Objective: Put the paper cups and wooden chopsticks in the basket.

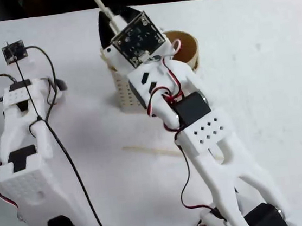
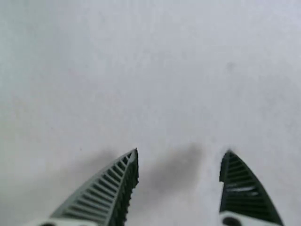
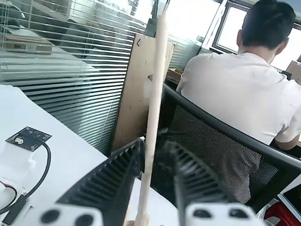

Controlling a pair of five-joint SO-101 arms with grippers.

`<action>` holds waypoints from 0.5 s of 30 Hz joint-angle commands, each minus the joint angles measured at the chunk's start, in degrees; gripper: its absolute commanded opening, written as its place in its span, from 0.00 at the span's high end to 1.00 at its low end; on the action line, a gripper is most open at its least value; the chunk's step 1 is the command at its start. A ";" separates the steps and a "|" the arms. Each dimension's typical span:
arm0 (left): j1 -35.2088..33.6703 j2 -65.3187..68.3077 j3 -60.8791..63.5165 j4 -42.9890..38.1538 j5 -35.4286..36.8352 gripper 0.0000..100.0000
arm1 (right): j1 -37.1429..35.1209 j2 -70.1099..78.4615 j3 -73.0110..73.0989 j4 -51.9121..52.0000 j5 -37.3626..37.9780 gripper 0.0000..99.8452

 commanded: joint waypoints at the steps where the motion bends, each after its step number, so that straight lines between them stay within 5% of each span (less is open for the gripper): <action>1: 0.40 -0.22 -2.37 0.00 -0.62 0.72 | 0.57 -0.40 -0.79 1.36 -0.44 0.85; 7: 0.40 -0.22 -2.37 0.09 -0.70 0.72 | 0.04 -6.64 -0.35 13.49 -0.35 0.94; 13: 0.40 -0.22 -2.46 0.09 -0.70 0.72 | -3.65 -15.96 0.44 44.44 0.53 0.96; 15: 0.40 -0.22 -2.46 0.00 -0.70 0.72 | -5.32 -16.48 2.20 53.76 6.15 0.93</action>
